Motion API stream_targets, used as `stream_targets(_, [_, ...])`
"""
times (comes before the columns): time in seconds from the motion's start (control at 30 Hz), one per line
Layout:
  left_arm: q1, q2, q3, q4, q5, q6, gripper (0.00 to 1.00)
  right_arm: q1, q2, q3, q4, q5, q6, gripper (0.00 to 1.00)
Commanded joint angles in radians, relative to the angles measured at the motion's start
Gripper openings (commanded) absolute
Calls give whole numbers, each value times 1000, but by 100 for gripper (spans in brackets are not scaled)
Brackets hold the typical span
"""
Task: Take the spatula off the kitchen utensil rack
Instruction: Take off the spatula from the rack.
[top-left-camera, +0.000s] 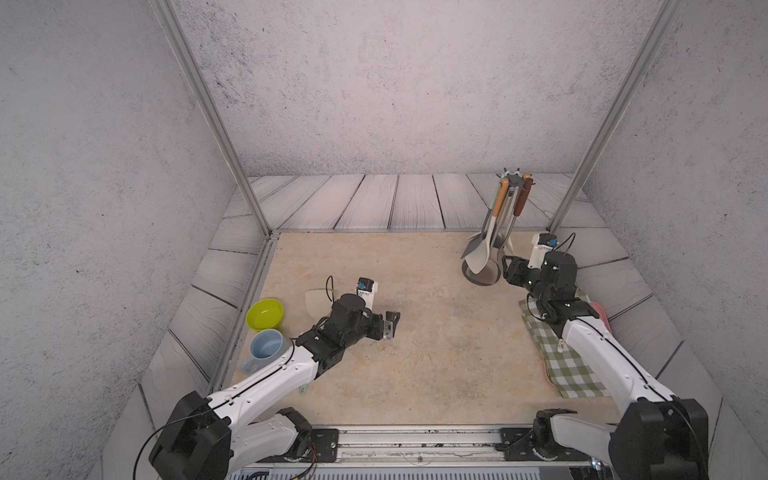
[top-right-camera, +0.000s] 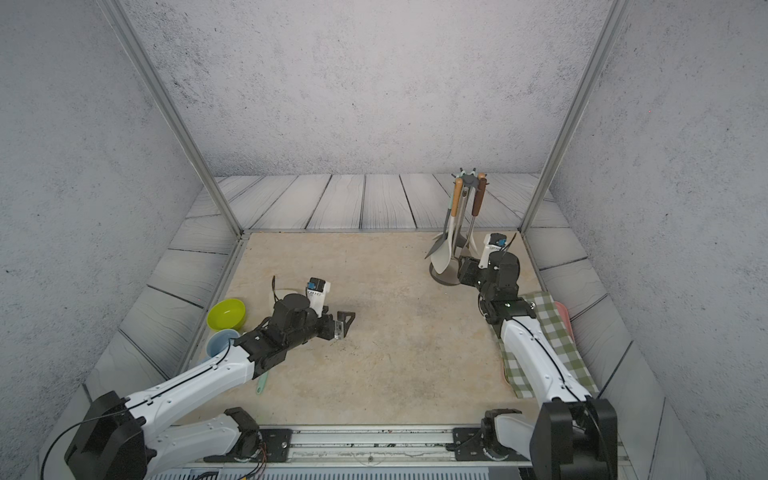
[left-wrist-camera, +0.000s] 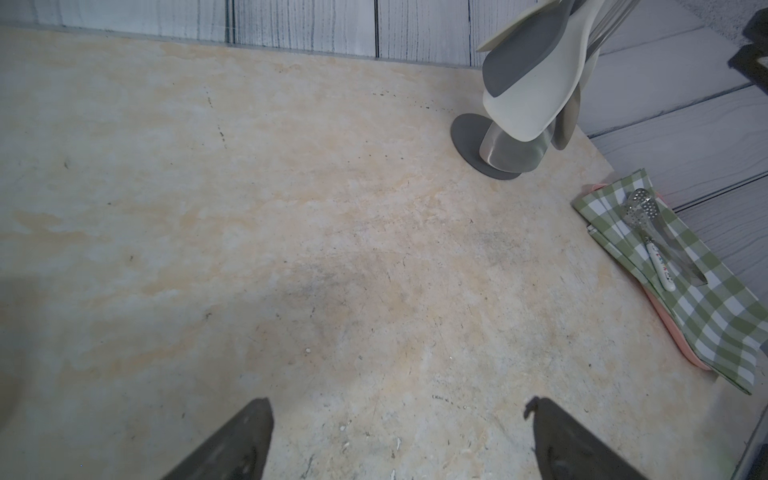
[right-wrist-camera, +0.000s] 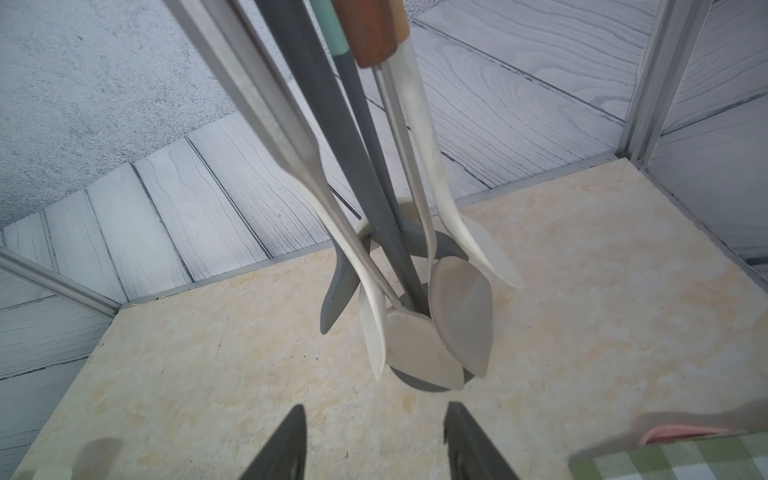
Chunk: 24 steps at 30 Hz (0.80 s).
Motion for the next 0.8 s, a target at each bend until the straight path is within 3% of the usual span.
stream_targets(0.0, [-3, -26, -6, 17, 3, 14, 99, -8, 81, 73, 91, -63, -58, 46])
stream_targets(0.23, [-4, -42, -20, 29, -4, 13, 99, -14, 253, 163, 201, -79, -133, 46])
stream_targets(0.37, [-4, -45, -22, 31, -4, 14, 99, -16, 328, 231, 205, -108, -174, 38])
stream_targets(0.53, [-4, -46, -24, 33, -9, 14, 99, -15, 358, 258, 217, -91, -201, 36])
stream_targets(0.77, [-3, -37, -25, 40, -6, 14, 99, -16, 389, 279, 230, -97, -246, 26])
